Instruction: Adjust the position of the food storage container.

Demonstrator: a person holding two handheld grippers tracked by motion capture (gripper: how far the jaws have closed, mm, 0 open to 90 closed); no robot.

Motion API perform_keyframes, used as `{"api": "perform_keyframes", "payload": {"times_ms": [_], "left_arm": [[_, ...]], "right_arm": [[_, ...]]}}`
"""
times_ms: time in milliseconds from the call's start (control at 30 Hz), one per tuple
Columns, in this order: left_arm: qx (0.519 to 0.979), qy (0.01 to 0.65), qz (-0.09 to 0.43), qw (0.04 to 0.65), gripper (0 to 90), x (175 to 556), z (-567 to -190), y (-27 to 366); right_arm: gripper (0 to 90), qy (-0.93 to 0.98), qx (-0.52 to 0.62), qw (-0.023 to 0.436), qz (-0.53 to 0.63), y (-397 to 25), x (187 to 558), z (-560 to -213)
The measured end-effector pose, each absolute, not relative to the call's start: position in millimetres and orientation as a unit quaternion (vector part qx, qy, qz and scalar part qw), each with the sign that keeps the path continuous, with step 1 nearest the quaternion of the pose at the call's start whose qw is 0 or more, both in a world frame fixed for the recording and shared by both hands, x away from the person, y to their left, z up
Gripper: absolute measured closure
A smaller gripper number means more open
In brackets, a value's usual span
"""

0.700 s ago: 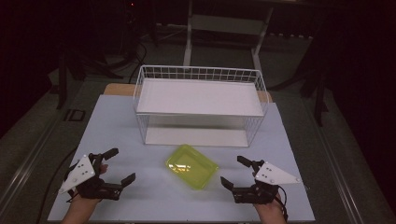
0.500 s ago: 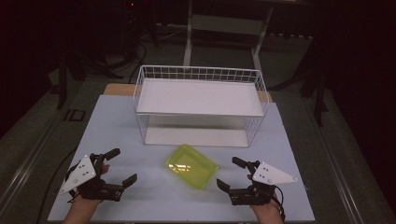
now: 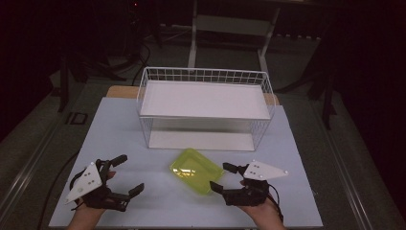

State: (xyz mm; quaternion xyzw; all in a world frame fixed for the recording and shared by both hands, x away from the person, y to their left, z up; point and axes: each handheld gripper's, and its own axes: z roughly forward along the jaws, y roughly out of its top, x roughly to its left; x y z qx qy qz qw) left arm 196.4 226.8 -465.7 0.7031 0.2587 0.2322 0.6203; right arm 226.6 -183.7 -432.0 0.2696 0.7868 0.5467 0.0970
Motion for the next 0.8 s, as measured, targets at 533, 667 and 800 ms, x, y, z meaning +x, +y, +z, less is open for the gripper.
{"api": "perform_keyframes", "payload": {"times_ms": [533, 667, 800], "left_arm": [[0.716, 0.246, 0.226, 0.613, 0.9, 196.5, -469.1, 220.0], [0.715, 0.249, 0.227, 0.612, 0.9, 197.1, -470.0, 221.2], [0.713, 0.250, 0.228, 0.614, 0.9, 197.1, -469.7, 221.5]], "right_arm": [[83.8, 0.837, 0.267, 0.089, 0.469, -149.9, 218.2, -473.6], [89.7, 0.842, 0.272, 0.076, 0.460, -145.4, 218.2, -480.2], [89.8, 0.851, 0.263, 0.067, 0.450, -140.2, 218.3, -488.2]]}}
